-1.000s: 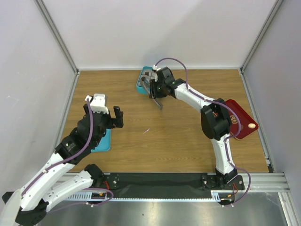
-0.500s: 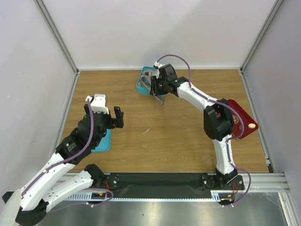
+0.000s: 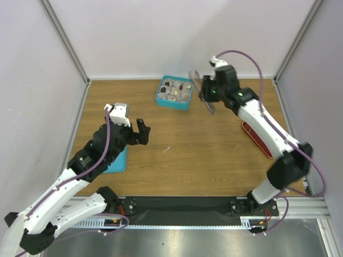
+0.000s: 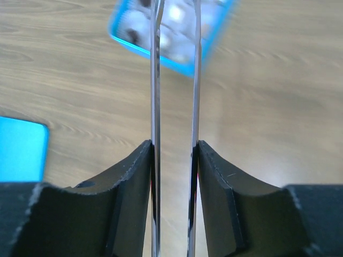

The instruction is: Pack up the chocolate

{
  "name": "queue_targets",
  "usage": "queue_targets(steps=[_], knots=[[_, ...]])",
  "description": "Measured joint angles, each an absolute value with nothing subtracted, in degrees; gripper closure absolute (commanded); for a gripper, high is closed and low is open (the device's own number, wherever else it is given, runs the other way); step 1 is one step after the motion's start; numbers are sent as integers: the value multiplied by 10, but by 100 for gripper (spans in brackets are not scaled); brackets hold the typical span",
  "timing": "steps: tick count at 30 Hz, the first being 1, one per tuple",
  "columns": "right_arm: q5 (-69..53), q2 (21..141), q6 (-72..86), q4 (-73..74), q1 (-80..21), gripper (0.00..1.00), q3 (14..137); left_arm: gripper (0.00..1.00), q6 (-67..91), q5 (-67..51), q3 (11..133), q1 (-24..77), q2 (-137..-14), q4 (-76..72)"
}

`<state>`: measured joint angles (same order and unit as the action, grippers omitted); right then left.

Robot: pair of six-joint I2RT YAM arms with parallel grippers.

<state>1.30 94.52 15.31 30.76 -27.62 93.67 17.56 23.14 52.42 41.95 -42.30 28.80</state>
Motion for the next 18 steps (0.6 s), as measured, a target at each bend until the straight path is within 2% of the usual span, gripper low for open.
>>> queue_targets(steps=[8, 18], knots=[[39, 765, 163, 332, -219, 57, 735, 0, 211, 142, 540, 410, -488, 254], [65, 781, 185, 308, -171, 58, 556, 0, 251, 89, 531, 405, -515, 211]])
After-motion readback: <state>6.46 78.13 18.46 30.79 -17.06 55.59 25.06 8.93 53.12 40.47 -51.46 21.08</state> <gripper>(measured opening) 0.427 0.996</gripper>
